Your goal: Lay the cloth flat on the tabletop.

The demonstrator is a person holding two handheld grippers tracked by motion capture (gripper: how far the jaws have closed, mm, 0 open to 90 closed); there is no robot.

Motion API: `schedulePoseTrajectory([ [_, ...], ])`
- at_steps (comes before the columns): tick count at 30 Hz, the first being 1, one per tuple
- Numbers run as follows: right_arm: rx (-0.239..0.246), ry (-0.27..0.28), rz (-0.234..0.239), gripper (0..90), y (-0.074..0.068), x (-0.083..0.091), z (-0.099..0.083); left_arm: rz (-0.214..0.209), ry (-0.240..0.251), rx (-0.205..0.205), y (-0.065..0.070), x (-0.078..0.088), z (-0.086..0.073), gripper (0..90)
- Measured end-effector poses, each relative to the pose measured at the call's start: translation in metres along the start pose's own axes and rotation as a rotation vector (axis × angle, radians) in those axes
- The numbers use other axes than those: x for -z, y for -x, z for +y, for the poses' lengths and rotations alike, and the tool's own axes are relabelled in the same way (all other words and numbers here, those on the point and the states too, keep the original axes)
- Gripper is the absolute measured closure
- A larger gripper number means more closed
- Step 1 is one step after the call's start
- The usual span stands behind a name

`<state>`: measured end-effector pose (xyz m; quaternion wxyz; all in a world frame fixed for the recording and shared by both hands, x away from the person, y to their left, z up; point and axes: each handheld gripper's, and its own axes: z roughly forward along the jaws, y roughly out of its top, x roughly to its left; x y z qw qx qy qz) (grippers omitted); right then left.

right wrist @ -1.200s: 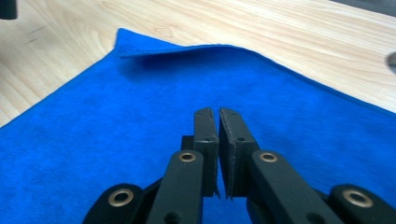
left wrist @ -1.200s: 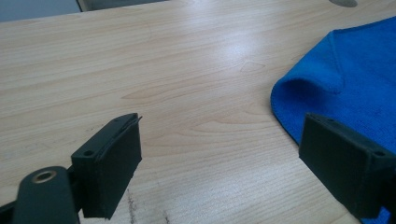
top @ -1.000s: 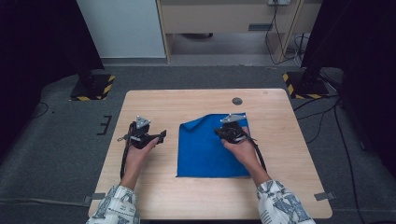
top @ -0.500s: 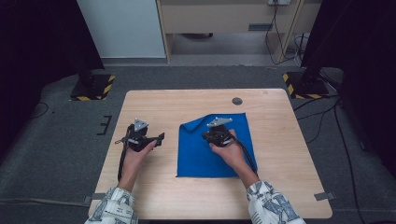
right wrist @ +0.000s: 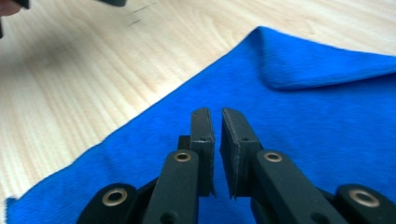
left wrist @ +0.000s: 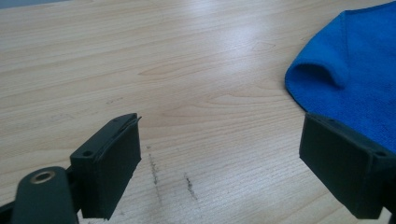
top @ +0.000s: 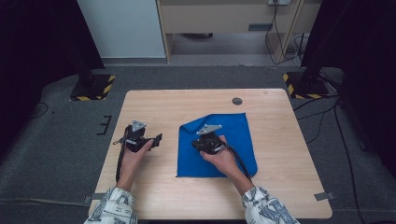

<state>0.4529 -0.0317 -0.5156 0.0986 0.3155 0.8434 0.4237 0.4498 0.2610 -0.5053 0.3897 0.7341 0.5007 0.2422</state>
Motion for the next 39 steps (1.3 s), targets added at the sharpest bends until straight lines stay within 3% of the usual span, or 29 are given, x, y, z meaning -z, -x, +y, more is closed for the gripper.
schedulePoseTrajectory([
  [13,0.041,-0.015,0.056,78.3,-0.029,-0.006,-0.004,0.010,0.004,0.012,-0.006,0.002,-0.002,12.2],
  [24,0.071,-0.059,0.055,74.9,-0.035,-0.012,-0.016,0.011,0.002,0.002,-0.004,0.001,-0.002,12.2],
  [29,0.068,-0.041,0.054,74.2,-0.038,-0.013,-0.019,0.011,0.003,0.005,-0.003,0.000,-0.002,12.2],
  [39,0.094,-0.033,0.073,73.6,-0.063,-0.015,-0.022,0.009,0.001,-0.005,-0.002,0.000,-0.001,12.2],
])
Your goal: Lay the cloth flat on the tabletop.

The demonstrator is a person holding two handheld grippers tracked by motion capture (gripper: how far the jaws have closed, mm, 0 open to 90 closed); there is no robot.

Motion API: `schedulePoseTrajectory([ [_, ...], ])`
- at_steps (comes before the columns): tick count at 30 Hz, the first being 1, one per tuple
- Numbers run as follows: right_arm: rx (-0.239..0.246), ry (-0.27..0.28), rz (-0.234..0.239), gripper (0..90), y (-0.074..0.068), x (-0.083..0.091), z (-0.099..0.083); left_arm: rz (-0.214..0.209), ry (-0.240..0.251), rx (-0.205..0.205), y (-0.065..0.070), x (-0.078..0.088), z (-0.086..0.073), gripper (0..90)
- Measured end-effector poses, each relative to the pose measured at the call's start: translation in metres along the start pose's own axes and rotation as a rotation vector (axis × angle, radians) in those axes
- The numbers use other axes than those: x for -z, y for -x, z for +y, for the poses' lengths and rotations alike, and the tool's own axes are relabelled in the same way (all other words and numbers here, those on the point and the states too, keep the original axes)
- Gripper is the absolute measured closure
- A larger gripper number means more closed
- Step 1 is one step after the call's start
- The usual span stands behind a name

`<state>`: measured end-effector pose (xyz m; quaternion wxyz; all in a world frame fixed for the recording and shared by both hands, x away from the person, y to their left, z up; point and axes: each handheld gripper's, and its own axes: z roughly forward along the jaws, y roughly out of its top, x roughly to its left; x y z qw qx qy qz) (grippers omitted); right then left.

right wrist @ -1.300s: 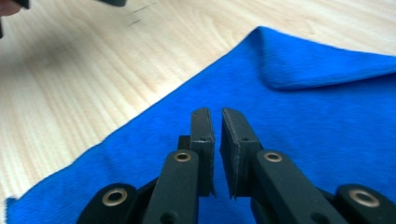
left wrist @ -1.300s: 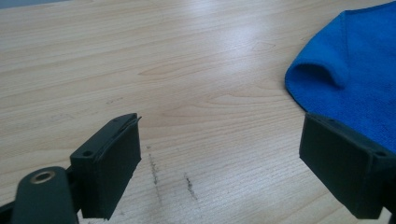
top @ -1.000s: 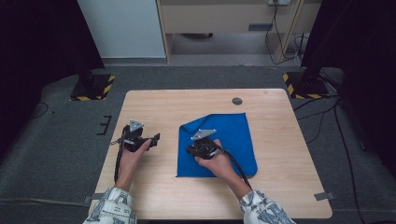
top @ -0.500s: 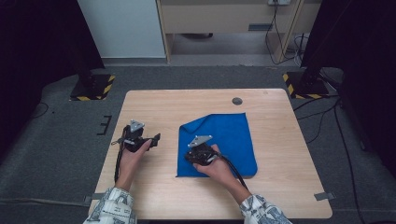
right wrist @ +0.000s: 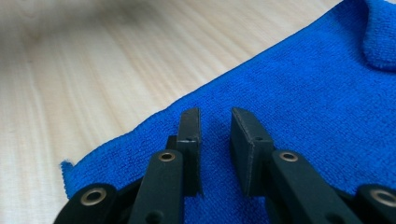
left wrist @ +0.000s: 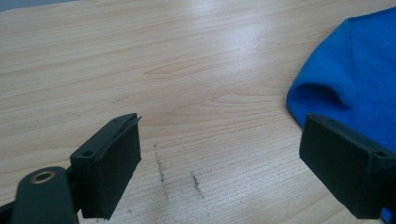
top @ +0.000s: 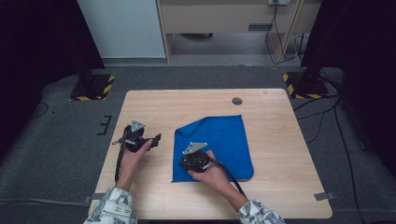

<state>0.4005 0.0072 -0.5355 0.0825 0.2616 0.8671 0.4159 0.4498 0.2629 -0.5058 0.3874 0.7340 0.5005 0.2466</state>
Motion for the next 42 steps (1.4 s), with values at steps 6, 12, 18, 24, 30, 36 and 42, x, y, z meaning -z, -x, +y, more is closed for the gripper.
schedulePoseTrajectory([
  [6,-0.004,0.000,0.003,71.7,-0.018,-0.004,0.002,-0.026,0.013,-0.004,0.008,-0.001,0.003,12.4],
  [12,-0.013,0.001,0.013,65.7,-0.021,-0.005,0.005,-0.049,-0.029,-0.074,0.023,-0.013,0.007,13.1],
  [18,-0.043,0.001,-0.012,63.8,-0.009,0.004,0.001,-0.066,-0.110,-0.120,0.030,-0.036,0.007,13.2],
  [24,-0.061,-0.001,-0.018,63.6,-0.005,0.004,0.000,-0.059,-0.174,-0.153,0.034,-0.058,0.009,13.1],
  [30,-0.069,0.002,-0.021,63.7,-0.006,0.001,-0.001,-0.052,-0.108,-0.135,0.031,-0.063,0.016,13.4],
  [36,-0.064,0.003,-0.024,63.6,-0.007,0.001,-0.001,-0.070,-0.098,-0.091,0.030,-0.078,0.024,12.9],
  [42,-0.064,0.007,-0.022,63.5,-0.007,0.002,-0.002,0.033,-0.062,-0.016,0.016,-0.085,0.027,12.9],
])
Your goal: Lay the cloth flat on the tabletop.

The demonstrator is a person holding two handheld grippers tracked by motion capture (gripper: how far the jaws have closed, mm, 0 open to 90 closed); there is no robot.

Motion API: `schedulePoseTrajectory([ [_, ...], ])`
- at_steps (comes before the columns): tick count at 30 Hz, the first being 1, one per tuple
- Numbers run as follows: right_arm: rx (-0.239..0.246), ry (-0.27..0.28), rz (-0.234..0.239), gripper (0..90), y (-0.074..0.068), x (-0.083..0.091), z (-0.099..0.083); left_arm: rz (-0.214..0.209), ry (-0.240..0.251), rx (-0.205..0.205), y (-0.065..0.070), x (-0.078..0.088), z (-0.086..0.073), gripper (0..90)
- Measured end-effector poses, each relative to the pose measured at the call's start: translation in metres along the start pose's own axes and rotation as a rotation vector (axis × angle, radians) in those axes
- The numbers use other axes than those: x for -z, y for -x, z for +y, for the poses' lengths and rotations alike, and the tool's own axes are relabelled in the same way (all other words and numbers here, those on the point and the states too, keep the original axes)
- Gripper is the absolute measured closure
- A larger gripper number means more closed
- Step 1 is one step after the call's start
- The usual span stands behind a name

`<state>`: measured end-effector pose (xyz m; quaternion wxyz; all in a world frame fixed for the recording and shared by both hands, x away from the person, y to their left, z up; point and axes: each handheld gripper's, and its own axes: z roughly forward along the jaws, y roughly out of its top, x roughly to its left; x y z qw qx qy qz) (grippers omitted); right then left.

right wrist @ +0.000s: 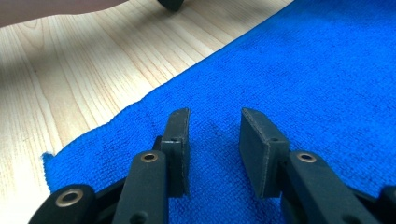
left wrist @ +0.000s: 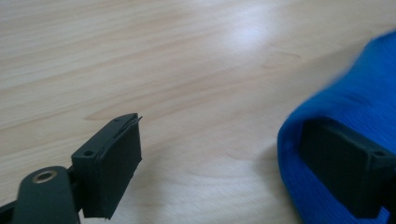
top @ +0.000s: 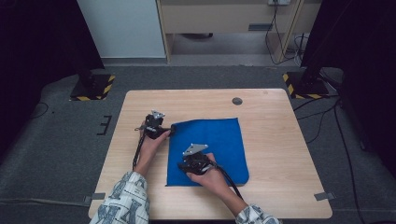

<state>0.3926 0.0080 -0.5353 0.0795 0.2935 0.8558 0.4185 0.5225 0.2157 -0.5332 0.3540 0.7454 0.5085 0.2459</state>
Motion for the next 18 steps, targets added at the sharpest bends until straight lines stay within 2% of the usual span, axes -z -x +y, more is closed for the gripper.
schedulePoseTrajectory([
  [3,0.000,0.000,0.004,62.5,-0.001,0.001,-0.001,0.019,0.001,0.026,-0.005,-0.002,0.001,14.1],
  [5,0.006,0.001,0.009,59.2,-0.001,0.002,-0.001,0.013,0.011,0.040,-0.007,0.000,0.003,14.6],
  [9,-0.004,0.028,0.008,49.5,-0.001,0.007,0.003,0.009,0.018,0.027,-0.007,0.009,0.005,14.4],
  [11,0.001,0.032,0.013,48.9,-0.003,0.011,0.005,-0.001,0.018,0.015,-0.008,0.018,0.004,14.4],
  [15,0.035,0.025,0.040,45.5,-0.014,0.017,0.006,-0.003,0.030,0.012,-0.012,0.031,0.001,14.5],
  [18,0.070,0.002,0.067,45.1,-0.024,0.016,0.006,-0.009,0.051,0.043,-0.018,0.039,-0.003,14.6],
])
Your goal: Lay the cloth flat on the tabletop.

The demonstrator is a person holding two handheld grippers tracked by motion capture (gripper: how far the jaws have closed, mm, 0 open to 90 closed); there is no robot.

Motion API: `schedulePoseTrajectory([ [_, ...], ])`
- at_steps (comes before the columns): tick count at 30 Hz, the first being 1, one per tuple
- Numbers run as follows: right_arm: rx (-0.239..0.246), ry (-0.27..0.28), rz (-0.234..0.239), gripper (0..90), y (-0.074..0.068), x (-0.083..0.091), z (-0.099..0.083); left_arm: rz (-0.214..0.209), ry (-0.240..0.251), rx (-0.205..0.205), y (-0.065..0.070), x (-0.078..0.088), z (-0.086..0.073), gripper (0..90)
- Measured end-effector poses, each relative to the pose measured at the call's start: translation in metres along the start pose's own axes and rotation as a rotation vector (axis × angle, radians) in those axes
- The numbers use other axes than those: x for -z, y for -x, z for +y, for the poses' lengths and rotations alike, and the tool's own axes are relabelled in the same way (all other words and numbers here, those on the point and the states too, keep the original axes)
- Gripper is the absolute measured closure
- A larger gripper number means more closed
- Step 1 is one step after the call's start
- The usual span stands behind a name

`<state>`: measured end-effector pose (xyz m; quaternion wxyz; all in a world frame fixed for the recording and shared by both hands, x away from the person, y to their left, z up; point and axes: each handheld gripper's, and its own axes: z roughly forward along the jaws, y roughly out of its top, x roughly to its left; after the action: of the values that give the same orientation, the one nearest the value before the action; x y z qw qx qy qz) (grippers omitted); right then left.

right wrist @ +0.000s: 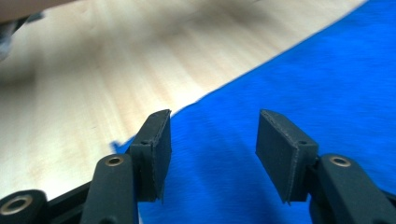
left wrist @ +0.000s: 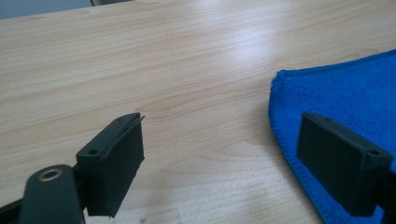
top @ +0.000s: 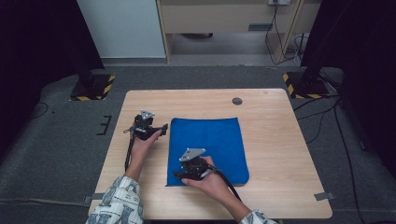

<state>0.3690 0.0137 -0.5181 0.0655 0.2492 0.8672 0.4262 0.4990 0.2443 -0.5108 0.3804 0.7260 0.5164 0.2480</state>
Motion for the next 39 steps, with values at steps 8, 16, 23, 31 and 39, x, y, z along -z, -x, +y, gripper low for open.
schedulePoseTrajectory([
  [8,0.057,-0.018,0.069,53.6,-0.029,-0.010,-0.001,-0.003,0.005,0.017,-0.010,0.008,-0.004,14.7],
  [16,0.120,-0.057,0.045,52.7,-0.043,-0.020,-0.007,-0.008,0.019,0.021,-0.010,0.011,-0.003,14.9],
  [23,0.145,-0.040,-0.018,71.0,-0.044,-0.019,-0.009,-0.009,0.020,0.018,-0.008,0.010,-0.003,15.1],
  [31,0.102,-0.041,-0.026,86.9,-0.040,-0.021,-0.006,-0.035,0.015,-0.011,-0.001,0.002,0.004,16.8],
  [39,0.084,-0.011,-0.002,86.8,-0.052,-0.024,0.002,-0.096,-0.027,-0.084,0.017,-0.021,0.014,21.0],
])
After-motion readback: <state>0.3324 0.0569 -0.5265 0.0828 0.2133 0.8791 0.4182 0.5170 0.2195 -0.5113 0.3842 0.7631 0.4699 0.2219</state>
